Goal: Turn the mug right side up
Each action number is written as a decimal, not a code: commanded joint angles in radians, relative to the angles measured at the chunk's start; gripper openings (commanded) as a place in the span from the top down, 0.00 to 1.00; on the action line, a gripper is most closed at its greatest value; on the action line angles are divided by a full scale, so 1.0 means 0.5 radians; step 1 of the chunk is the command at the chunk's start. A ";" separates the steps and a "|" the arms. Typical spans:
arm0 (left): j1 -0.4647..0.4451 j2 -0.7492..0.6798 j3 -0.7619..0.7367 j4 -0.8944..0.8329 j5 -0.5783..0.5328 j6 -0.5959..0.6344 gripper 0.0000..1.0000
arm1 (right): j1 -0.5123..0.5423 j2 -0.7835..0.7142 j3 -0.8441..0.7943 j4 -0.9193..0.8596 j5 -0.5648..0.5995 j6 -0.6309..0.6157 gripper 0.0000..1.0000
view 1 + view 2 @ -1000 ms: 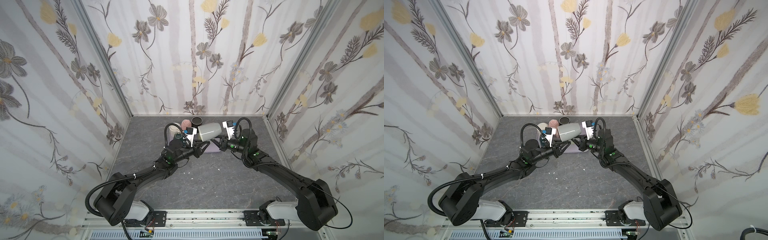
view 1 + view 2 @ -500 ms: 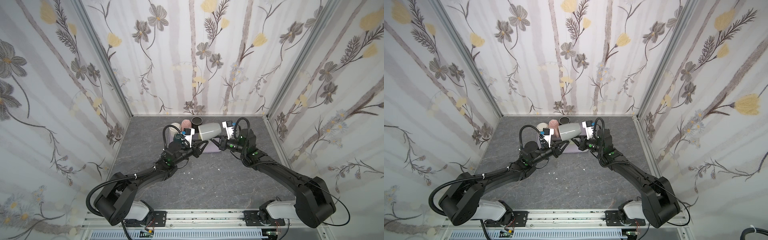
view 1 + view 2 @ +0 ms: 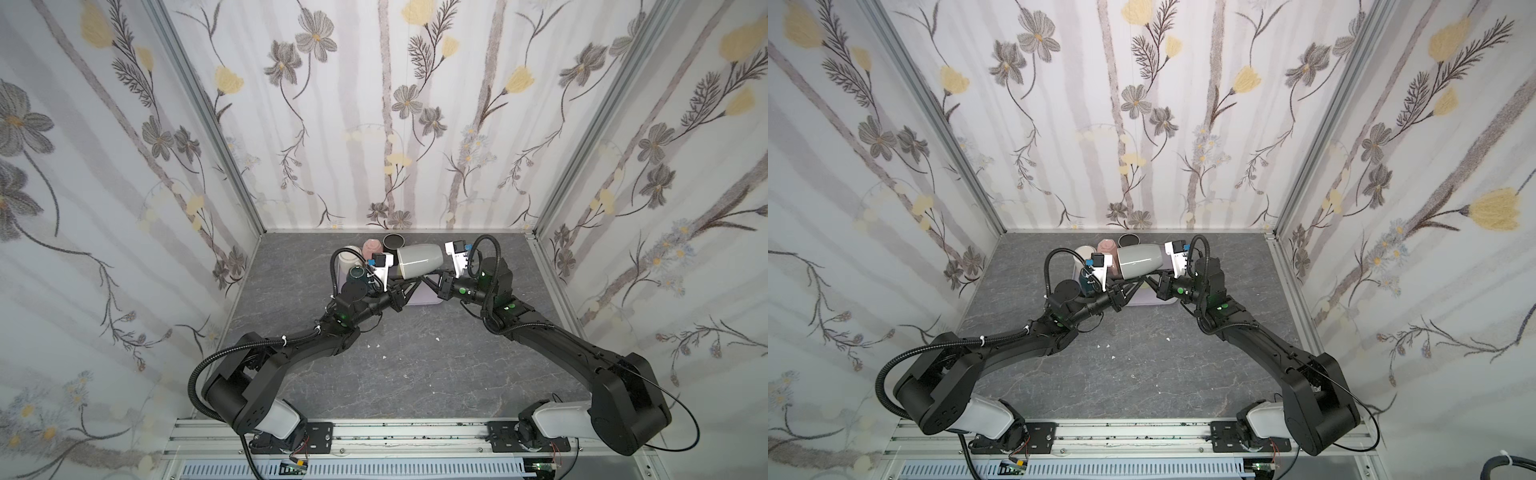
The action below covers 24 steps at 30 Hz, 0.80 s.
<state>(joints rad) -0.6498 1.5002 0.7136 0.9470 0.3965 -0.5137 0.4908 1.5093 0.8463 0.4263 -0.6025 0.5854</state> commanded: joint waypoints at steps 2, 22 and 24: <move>0.005 0.013 0.063 0.260 -0.024 -0.039 0.90 | 0.009 0.027 0.017 -0.016 -0.185 -0.060 1.00; 0.002 -0.078 0.131 -0.034 -0.087 0.033 1.00 | 0.006 0.013 -0.007 0.034 -0.190 -0.036 1.00; 0.002 -0.078 0.125 -0.056 -0.128 0.029 1.00 | 0.006 0.004 -0.017 0.054 -0.186 -0.024 0.99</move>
<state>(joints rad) -0.6510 1.4731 0.7551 0.8467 0.3832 -0.4740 0.4850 1.5139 0.8482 0.4599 -0.5907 0.6296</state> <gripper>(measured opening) 0.133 0.115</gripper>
